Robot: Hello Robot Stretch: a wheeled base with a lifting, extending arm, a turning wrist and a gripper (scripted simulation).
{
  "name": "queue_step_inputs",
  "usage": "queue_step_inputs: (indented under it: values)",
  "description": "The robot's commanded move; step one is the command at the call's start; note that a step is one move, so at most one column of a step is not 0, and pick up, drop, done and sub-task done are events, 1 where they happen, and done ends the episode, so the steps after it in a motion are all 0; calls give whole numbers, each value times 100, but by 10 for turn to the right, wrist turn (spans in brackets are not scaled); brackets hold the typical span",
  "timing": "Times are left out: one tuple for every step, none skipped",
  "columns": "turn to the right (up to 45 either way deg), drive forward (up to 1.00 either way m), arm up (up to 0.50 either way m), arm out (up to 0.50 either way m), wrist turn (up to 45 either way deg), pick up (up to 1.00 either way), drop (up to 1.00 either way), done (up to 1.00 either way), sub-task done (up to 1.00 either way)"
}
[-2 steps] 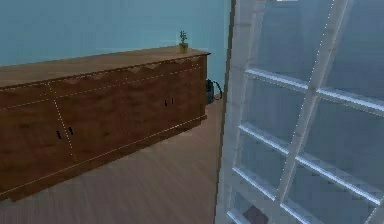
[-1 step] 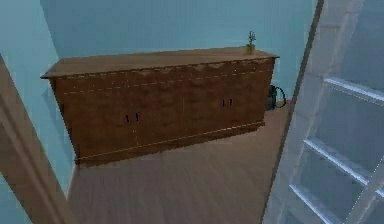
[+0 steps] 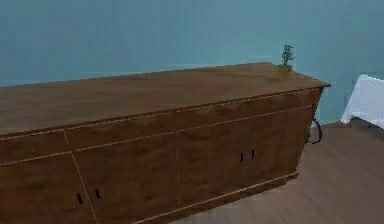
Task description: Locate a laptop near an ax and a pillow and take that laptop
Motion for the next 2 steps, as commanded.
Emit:
queue_step_inputs:
  values:
    - [-150,0,0,0,0,0,0,0,0]
    - [0,5,0,0,0,0,0,0,0]
